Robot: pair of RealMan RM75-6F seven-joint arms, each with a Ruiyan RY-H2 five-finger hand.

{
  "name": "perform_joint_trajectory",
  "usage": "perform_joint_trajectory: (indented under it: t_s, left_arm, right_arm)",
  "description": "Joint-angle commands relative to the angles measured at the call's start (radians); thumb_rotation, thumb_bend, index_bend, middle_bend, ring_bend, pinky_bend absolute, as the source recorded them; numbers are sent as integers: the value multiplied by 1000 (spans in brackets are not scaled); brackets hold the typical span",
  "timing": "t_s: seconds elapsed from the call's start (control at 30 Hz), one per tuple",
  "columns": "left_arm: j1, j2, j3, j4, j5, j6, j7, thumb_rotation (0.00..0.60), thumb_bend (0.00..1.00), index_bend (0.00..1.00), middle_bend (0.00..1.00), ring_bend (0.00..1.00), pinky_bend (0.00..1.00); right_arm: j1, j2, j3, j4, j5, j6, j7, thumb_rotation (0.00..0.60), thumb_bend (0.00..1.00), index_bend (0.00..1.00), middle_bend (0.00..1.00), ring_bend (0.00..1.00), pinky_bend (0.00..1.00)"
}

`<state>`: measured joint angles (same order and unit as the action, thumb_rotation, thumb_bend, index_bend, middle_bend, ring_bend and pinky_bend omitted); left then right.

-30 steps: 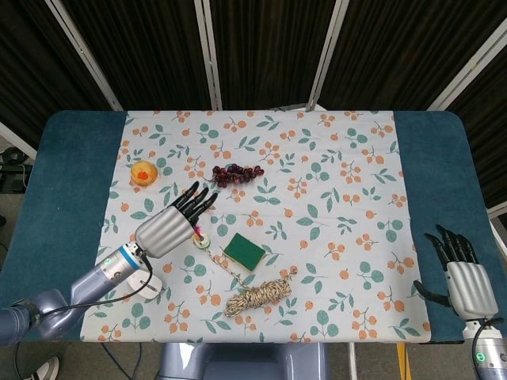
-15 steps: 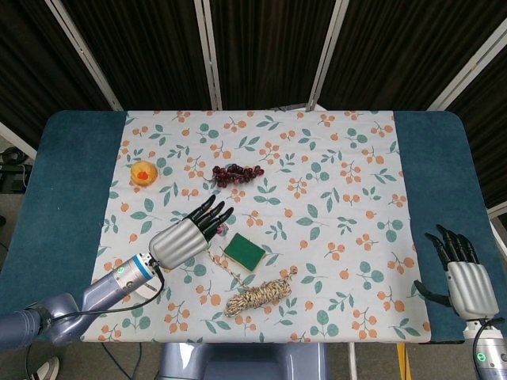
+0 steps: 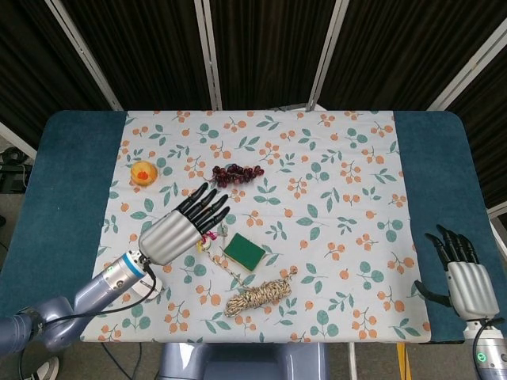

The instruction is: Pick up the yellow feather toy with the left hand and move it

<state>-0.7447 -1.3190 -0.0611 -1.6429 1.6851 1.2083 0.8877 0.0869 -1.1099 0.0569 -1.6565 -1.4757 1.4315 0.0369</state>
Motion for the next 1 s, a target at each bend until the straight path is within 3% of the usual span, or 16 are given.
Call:
perform_joint_trajectory:
  t_s: [0.03, 0.33, 0.53, 0.83, 1.0]
  left_arm:
    - [55, 30, -19, -54, -28, 72, -32, 600, 241, 0, 0, 0, 0]
    - [262, 76, -15, -192, -158, 291, -166, 600, 127, 12, 0, 0, 0]
    - [401, 111, 47, -250, -217, 380, -317, 600, 90, 21, 0, 0, 0]
    - [569, 131, 138, -112, -175, 491, -506, 600, 80, 8, 0, 0, 0]
    - [628, 115, 172, -12, -177, 487, -617, 600, 65, 0, 0, 0, 0]
  right_arm:
    - [-1, 0, -1, 1, -3, 2, -1, 600, 131, 133, 0, 0, 0]
    - [1, 1, -7, 6, -13, 1, -21, 600, 131, 126, 0, 0, 0]
    - [4, -5, -16, 26, -52, 15, -50, 600, 125, 116, 0, 0, 0]
    - [9, -19, -19, 47, -76, 25, -97, 600, 102, 68, 0, 0, 0]
    - [12, -27, -20, 49, -82, 25, -107, 600, 99, 41, 0, 0, 0]
